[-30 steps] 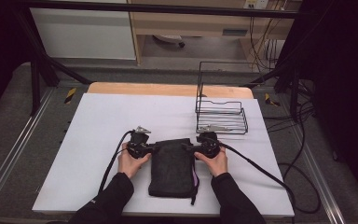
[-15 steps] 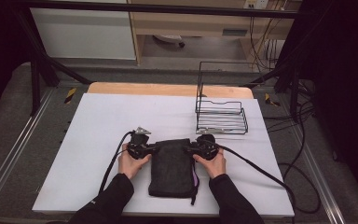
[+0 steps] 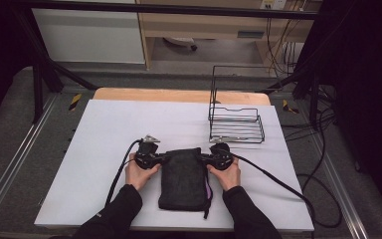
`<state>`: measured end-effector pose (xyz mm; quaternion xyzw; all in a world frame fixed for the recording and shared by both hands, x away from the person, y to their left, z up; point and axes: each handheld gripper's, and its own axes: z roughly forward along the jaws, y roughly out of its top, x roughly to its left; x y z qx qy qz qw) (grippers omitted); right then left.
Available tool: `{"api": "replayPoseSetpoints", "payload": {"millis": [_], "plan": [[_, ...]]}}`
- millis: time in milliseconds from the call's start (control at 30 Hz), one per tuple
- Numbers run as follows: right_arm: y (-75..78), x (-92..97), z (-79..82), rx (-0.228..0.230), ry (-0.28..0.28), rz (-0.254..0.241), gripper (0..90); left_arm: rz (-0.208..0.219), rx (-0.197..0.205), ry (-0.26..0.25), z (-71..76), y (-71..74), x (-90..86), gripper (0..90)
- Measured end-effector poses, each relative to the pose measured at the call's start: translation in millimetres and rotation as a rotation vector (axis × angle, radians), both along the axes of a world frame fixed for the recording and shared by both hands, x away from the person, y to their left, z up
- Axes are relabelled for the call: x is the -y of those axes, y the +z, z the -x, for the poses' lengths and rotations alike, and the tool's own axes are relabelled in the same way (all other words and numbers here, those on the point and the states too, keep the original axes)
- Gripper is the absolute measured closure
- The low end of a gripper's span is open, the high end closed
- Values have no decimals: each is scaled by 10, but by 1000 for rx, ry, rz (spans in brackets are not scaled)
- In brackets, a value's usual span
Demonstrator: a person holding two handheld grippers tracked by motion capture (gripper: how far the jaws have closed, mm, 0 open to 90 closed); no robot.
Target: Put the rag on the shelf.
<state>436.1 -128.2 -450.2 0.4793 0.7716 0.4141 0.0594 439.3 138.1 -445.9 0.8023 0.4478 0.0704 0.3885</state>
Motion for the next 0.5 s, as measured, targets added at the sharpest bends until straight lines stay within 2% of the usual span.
{"api": "replayPoseSetpoints", "payload": {"millis": [133,300,500], "plan": [[43,12,19,15,4,-6,761,21,18,0,23,68,-27,804],[165,45,77,48,13,-41,763,50,44,-9,65,185,-52,807],[294,85,163,91,21,-68,764,70,99,-26,151,359,-58,808]]}}
